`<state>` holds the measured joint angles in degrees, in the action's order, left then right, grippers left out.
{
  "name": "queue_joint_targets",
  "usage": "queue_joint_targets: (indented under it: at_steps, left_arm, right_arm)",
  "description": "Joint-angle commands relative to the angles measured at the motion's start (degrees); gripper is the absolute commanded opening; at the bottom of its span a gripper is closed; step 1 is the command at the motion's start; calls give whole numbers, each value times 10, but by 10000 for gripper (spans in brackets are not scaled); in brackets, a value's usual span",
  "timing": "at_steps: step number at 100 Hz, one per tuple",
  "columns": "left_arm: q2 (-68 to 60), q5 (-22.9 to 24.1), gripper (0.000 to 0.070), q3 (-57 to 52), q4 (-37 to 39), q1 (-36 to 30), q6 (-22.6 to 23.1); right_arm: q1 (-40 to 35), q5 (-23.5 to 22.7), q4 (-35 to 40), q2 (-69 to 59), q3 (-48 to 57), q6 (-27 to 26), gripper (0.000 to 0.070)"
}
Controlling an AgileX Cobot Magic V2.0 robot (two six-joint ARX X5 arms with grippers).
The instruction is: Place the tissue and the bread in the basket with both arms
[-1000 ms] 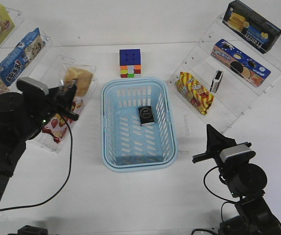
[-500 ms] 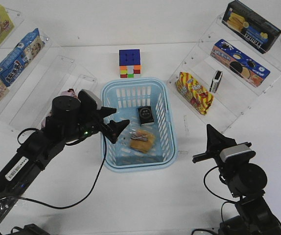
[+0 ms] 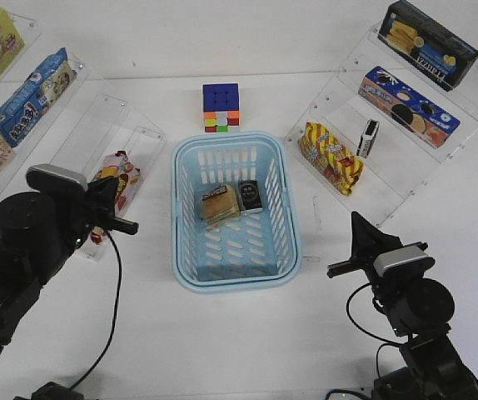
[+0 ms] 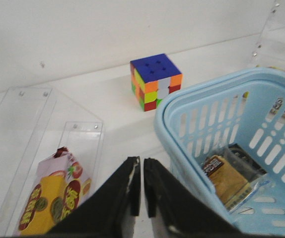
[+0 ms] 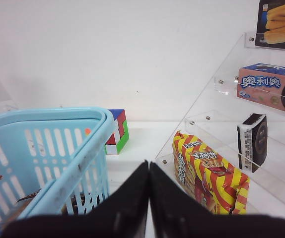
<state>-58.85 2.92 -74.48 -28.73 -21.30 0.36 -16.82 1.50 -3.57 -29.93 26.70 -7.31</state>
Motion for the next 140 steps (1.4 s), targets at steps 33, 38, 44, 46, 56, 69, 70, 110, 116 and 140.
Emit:
queue_joint_targets:
  at_steps: [33,38,44,46,56,69,70,110,116,140]
  left_arm:
    - [190,1,1,288,173,16,0]
    - [195,1,1,288,147,15,0]
    - [200,1,1,288,128,15,0]
    - [202,1,1,288,124,15,0]
    - [212,1,1,288,122,15,0]
    - [221,1,1,288,123,15,0]
    - [222,1,1,288,123,15,0]
    - [348,17,1,455,321,96,-11]
    - [380,10,1,507,341,125,-27]
    - [501,-16,1,652,348,187,-42]
  right_arm:
    - [-2,0,-5,-1,5,-2,0]
    - [-2,0,-5,-1,5,-2,0]
    - [-2,0,-5,-1,5,-2,0]
    - [-2,0,-5,-1,5,-2,0]
    - [-2,0,-6,-1,5,-2,0]
    - [-2,0,-6,-1,5,-2,0]
    - [-2,0,-6,-1,5,-2,0]
    - [-2,0,-7,-1,5,-2,0]
    - [-2,1,-7,-1,5,-2,0]
    - [-2,0,-7,-1,5,-2,0]
